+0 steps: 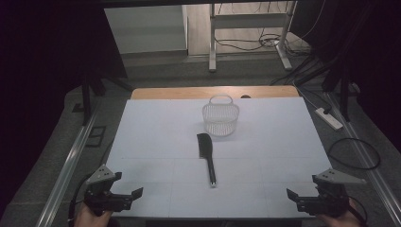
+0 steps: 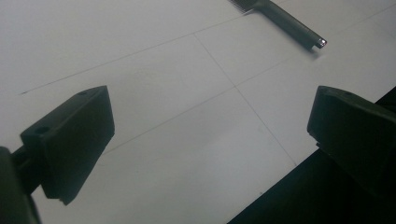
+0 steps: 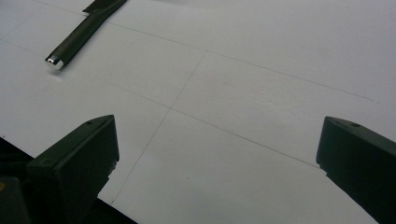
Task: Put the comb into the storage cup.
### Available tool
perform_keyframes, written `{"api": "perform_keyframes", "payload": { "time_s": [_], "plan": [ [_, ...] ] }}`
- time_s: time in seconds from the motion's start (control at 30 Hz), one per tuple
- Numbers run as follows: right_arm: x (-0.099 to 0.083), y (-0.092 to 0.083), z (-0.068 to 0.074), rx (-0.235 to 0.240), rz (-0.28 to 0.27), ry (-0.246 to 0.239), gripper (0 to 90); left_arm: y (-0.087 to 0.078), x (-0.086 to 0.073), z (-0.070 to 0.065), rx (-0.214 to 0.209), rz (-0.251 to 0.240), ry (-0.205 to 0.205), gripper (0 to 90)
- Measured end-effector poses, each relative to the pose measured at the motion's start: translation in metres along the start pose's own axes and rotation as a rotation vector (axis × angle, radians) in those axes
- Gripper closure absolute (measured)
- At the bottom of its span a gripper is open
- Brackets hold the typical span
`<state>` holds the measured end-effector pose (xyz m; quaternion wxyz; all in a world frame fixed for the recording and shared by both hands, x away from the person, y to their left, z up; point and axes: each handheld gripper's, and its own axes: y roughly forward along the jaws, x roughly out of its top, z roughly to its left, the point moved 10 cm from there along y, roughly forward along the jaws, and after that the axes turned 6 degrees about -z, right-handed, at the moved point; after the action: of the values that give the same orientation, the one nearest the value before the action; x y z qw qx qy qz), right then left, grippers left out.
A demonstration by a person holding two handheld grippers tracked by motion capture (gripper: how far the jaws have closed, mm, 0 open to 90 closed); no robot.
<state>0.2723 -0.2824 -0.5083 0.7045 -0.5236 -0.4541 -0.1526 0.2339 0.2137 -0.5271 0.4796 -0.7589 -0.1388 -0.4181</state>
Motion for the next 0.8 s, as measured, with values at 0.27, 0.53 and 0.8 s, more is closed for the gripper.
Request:
{"api": "perform_keyframes", "payload": {
  "time_s": [0.27,0.53,0.8],
  "plan": [
    [-0.0001,0.0009,0.0006,0.003,0.002,-0.003,0.0,0.0003,-0.0004,0.0002,-0.009,0.006,-0.007,1.5],
    [-0.0004,0.0012,0.0017,0.009,0.007,-0.011,0.1,0.0019,0.0003,-0.0019,-0.032,0.017,-0.020,0.0],
    [-0.0003,0.0015,0.0017,0.010,0.008,-0.013,0.1,0.0041,0.0075,-0.0045,-0.047,0.019,-0.010,0.0]
  ]
}}
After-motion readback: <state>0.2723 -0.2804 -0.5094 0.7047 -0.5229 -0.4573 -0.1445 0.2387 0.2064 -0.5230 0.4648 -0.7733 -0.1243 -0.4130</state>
